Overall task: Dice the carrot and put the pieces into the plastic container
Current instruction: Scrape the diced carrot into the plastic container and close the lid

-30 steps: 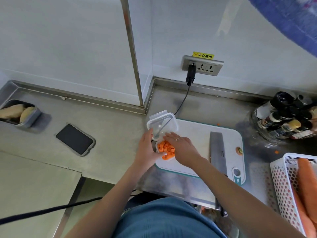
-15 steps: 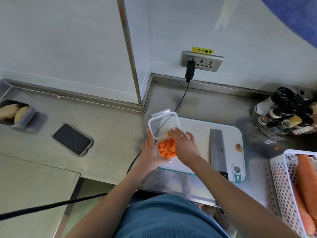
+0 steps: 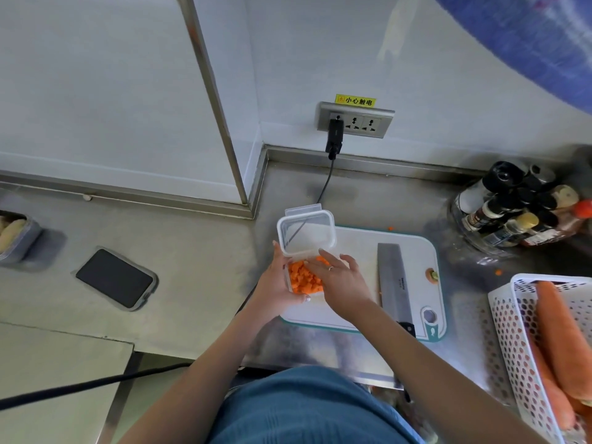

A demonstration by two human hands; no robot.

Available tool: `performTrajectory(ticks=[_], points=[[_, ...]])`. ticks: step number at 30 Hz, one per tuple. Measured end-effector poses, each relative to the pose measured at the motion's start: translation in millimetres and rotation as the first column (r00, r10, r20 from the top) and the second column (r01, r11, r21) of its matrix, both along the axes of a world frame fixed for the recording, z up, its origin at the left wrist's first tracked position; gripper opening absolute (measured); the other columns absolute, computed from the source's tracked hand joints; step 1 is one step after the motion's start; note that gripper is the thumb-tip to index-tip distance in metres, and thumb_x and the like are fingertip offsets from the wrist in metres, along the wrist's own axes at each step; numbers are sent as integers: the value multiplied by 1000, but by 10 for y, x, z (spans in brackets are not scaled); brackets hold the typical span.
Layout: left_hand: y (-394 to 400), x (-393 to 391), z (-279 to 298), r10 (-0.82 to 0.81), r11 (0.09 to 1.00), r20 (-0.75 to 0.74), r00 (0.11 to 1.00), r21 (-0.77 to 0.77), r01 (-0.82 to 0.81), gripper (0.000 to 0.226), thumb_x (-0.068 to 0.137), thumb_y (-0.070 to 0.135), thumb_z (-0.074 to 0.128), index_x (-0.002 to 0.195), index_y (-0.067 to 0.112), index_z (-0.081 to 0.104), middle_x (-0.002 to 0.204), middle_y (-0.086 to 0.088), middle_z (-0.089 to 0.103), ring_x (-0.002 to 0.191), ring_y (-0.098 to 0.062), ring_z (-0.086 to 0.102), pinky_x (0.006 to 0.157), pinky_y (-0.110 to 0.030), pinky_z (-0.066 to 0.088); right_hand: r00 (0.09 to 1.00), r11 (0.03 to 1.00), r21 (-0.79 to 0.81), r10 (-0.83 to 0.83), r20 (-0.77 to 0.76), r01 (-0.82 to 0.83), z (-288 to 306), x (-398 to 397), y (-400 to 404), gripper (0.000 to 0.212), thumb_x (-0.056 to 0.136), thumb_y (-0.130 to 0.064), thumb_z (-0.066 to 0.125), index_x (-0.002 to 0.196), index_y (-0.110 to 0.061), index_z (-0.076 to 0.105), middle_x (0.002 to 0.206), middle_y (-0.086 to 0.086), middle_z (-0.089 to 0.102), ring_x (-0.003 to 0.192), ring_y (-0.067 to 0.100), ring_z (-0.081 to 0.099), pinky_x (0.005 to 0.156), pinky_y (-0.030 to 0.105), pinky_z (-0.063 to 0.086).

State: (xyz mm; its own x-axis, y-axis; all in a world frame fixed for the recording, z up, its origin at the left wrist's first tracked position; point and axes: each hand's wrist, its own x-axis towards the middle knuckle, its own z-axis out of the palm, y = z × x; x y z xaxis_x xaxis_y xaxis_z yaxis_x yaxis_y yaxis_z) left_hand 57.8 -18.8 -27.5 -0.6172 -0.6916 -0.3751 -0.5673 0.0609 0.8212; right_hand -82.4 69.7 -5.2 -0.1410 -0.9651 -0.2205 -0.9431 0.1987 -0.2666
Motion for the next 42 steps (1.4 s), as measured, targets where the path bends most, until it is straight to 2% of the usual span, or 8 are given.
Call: performTrajectory(ticks=[8, 13, 19, 32, 35, 37, 40, 42], points=[[-93, -56, 9, -54, 998, 8, 999, 25, 53, 127, 57, 19, 89, 150, 27, 3, 132, 7, 52, 121, -16, 50, 102, -33, 42, 998, 999, -8, -35, 43, 36, -26, 80, 107, 72, 91, 5, 34, 152, -29, 16, 159, -9, 18, 147, 10, 9, 113, 28, -11], [-105, -72, 50, -70, 997, -22, 997, 21, 70, 121, 59, 16, 88, 149, 25, 9, 126, 9, 55, 113, -12, 53, 94, -22, 42, 992, 997, -63, -41, 116, 48, -51, -11, 219, 64, 92, 8, 36, 145, -27, 39, 151, -1, 37, 144, 15, 25, 114, 25, -9], [-125, -106, 65, -117, 992, 1, 993, 43, 117, 128, 61, 11, 86, 150, 30, -3, 130, 9, 52, 119, -14, 50, 92, -17, 43, 997, 998, 45, -44, 67, 41, -86, 62, 111, 79, 88, 8, 34, 153, -28, 6, 160, -10, 9, 147, 6, 1, 114, 37, -15], [-143, -117, 20, -85, 991, -70, 994, 100, 92, 122, 61, 6, 86, 148, 38, 6, 124, 16, 47, 120, -8, 45, 96, -23, 41, 977, 974, -96, -208, -39, 204, -112, -239, 353, 63, 84, 10, 41, 141, -17, 46, 147, -1, 44, 144, 14, 23, 116, 38, -12], [-160, -139, 23, -71, 990, -87, 994, 113, 80, 122, 60, 4, 86, 148, 36, 8, 121, 18, 46, 116, -6, 45, 92, -20, 42, 995, 998, -26, -51, -91, 49, -139, -232, 298, 72, 87, 10, 41, 149, -25, 31, 156, -9, 18, 148, 16, 4, 116, 46, -13], [-161, -140, 18, -72, 990, -106, 992, 117, 84, 121, 59, 3, 85, 148, 36, 10, 119, 18, 48, 115, -5, 46, 89, -19, 41, 990, 986, -165, -27, -135, 4, -139, -279, 281, 66, 79, 14, 47, 133, -23, 56, 150, -2, 38, 145, 22, 22, 115, 54, 1], [-188, -149, 41, -43, 980, -144, 989, 187, 69, 113, 60, -4, 83, 145, 34, 18, 124, 12, 49, 117, -8, 48, 90, -21, 43, 914, 768, -495, -343, 218, 406, -97, -355, 303, 51, 72, 16, 39, 97, -11, 75, 119, 7, 67, 121, 27, 57, 109, 49, 35], [-216, -169, 96, 70, 942, -175, 982, 336, -7, 98, 65, -11, 77, 138, 31, 28, 127, 7, 47, 120, -13, 48, 95, -30, 46, 568, 549, -256, -530, 629, 796, 44, -406, 214, 48, 85, 11, 37, 110, -14, 69, 115, -1, 67, 114, 22, 60, 98, 30, 43]])
